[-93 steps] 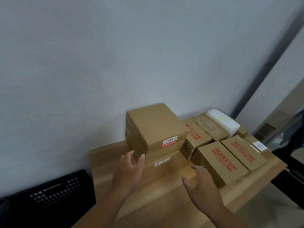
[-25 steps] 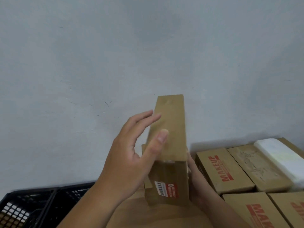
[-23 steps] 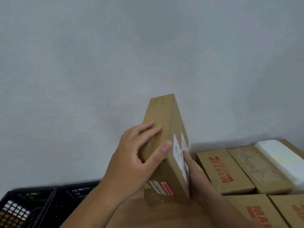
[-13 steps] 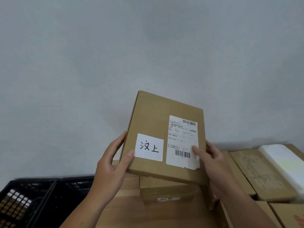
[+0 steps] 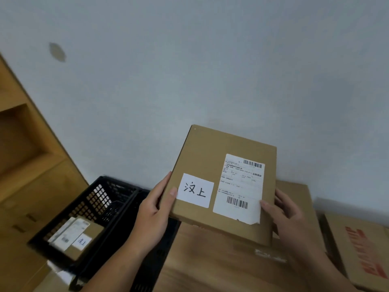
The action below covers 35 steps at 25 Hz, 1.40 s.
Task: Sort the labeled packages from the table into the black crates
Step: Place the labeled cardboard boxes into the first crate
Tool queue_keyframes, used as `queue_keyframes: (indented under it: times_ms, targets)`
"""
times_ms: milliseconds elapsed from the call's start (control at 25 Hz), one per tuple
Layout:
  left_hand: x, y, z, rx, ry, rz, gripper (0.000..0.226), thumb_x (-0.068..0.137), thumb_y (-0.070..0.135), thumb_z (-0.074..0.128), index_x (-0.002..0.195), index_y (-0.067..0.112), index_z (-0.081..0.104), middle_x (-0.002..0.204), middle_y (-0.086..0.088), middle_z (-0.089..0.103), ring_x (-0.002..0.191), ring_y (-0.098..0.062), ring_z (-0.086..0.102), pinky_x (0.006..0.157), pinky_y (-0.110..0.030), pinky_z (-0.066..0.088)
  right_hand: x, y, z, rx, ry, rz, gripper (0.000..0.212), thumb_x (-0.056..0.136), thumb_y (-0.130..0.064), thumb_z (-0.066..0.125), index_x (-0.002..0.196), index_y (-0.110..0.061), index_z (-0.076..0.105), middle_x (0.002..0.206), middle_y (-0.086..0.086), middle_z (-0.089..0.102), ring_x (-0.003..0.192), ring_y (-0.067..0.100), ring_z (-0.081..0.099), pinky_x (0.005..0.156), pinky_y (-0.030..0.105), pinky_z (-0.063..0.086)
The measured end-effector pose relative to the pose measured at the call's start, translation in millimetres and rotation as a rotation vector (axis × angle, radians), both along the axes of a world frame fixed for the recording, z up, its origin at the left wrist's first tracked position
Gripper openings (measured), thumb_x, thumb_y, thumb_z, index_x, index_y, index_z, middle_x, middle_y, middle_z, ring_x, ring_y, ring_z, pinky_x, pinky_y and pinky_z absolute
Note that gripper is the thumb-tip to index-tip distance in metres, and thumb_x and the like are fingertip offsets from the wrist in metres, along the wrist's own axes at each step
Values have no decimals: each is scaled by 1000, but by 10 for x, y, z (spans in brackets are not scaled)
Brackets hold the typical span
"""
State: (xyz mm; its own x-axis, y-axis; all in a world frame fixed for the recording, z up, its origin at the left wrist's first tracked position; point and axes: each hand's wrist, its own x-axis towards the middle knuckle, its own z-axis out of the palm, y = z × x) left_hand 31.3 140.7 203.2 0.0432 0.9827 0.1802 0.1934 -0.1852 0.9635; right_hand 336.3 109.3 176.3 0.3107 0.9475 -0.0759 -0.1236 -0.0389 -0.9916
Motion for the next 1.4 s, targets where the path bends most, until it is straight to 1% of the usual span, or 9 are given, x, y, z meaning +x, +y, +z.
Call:
queue_keyframes:
  times_ms: [160,280,360,520,720,840,1040,1240,1400]
  targets:
    - [-912,-97,-69,5,-33,70,42,102,44,56,143,50,52,136,32,61,126,13,54,99,-14,48,-895,61,52,13,-72,92,47,92,-27,72,133,-47,61,123,-24,70,115,6,67,95,40,57]
    - [-1585,-100,-121,-22,-53,80,39,102,43,57,139,53,54,129,35,63,119,15,57,86,-3,48,-1617,12,83,-2,-77,86,41,92,-27,72,121,-54,64,116,-27,71,105,0,70,77,26,59]
    - [-2061,-54,-144,-26,-49,70,40,102,45,56,141,52,52,131,33,63,121,13,57,93,-10,52,-2105,13,88,-2,-74,60,40,92,-23,72,122,-50,65,116,-24,73,105,3,71,75,24,59]
    - [-2855,62,-92,-55,-13,54,44,104,48,52,147,49,47,141,24,59,131,4,53,111,-35,48,-2876,54,143,7,-73,54,46,93,-17,70,135,-35,63,120,-14,74,111,13,71,90,42,57]
    - [-3545,299,-73,-56,-5,68,41,104,48,50,145,54,48,136,29,61,127,8,55,109,-33,50,-3517,344,230,16,-123,94,49,94,-18,69,137,-39,61,124,-17,71,116,11,68,95,45,57]
    - [-3817,567,-167,-66,-7,99,42,105,47,51,146,51,47,138,29,59,130,4,54,109,-35,49,-3763,693,155,-1,-132,125,48,93,-24,71,133,-48,61,123,-22,70,113,4,67,94,39,56]
    - [-4217,1153,-318,-110,101,179,40,103,47,51,144,50,48,129,42,53,123,18,50,97,-15,50,-4202,1409,-149,-10,-80,192,51,94,-20,70,134,-50,59,124,-27,69,108,-8,66,88,29,56]
    - [-4733,1693,-327,-164,168,204,43,104,44,52,145,48,44,134,37,50,119,25,46,87,-3,46,-4710,1973,-316,-44,-57,212,55,93,-17,71,139,-45,56,127,-19,70,114,3,67,98,39,56]
    - [-5102,2117,-412,-209,191,172,37,103,43,52,137,56,44,127,42,51,112,31,46,79,-1,48,-5087,2369,-411,-60,-113,220,56,94,-22,72,138,-52,54,122,-25,70,108,-1,69,78,21,61]
